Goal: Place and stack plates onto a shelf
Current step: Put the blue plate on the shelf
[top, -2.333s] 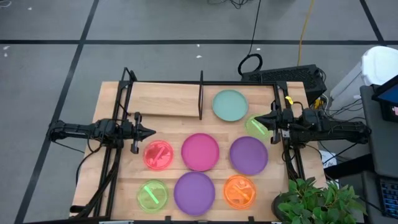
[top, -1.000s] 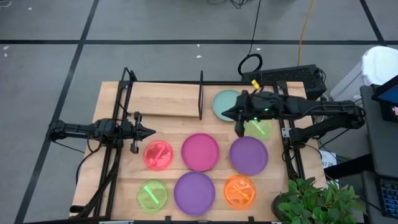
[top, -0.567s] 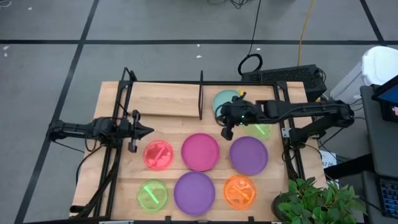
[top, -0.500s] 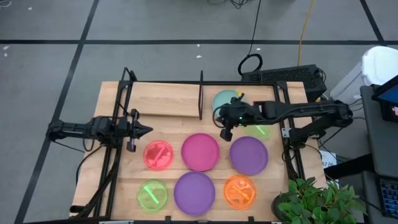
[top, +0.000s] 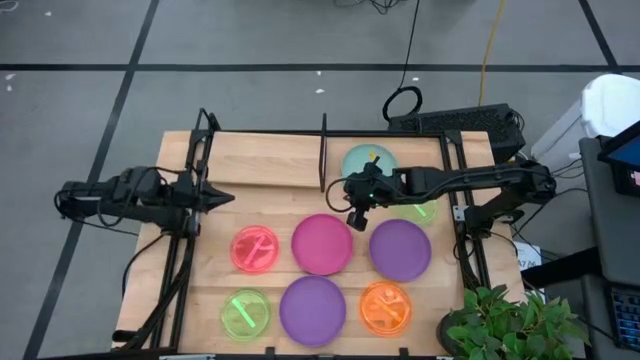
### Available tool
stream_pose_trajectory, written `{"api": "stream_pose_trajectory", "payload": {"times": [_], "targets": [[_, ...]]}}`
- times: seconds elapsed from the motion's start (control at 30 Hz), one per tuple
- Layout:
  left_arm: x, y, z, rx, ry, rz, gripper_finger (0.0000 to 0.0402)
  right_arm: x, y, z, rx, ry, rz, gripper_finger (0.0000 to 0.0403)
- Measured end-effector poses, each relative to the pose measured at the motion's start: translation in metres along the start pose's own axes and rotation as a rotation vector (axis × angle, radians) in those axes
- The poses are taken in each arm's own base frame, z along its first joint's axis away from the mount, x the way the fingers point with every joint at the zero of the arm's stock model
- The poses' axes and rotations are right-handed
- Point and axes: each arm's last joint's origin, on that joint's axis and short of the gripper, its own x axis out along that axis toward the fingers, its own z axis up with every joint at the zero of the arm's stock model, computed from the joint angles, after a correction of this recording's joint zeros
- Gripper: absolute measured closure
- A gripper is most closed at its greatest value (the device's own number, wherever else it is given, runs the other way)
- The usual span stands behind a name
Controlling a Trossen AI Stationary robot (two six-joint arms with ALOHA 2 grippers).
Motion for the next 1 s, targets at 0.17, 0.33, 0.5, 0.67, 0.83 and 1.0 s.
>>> {"api": "stream_pose_trajectory", "payload": {"times": [0.17, 0.33, 0.5, 0.67, 0.83, 1.0], "targets": [[0.009, -0.001, 0.025, 0.027, 0.086, -0.001, 0.0394, 0.014, 0.006, -0.005, 0.002, 0.047, -0.004, 0.0403], [0.026, -0.002, 0.026, 0.037, 0.166, -0.002, 0.0394, 0.021, 0.012, -0.012, -0.022, 0.070, 0.002, 0.0403], [0.048, -0.004, 0.008, 0.088, 0.305, -0.005, 0.0394, 0.026, 0.011, -0.022, -0.059, 0.069, 0.006, 0.0403], [0.069, -0.003, -0.002, 0.172, 0.408, 0.058, 0.0394, 0.035, 0.003, -0.033, -0.069, 0.084, -0.031, 0.0403], [0.085, -0.003, -0.011, 0.216, 0.489, 0.095, 0.0394, 0.047, -0.010, -0.050, -0.062, 0.117, -0.096, 0.0403], [0.093, -0.004, -0.018, 0.223, 0.538, 0.090, 0.0394, 0.054, -0.023, -0.063, -0.048, 0.162, -0.126, 0.0400]]}}
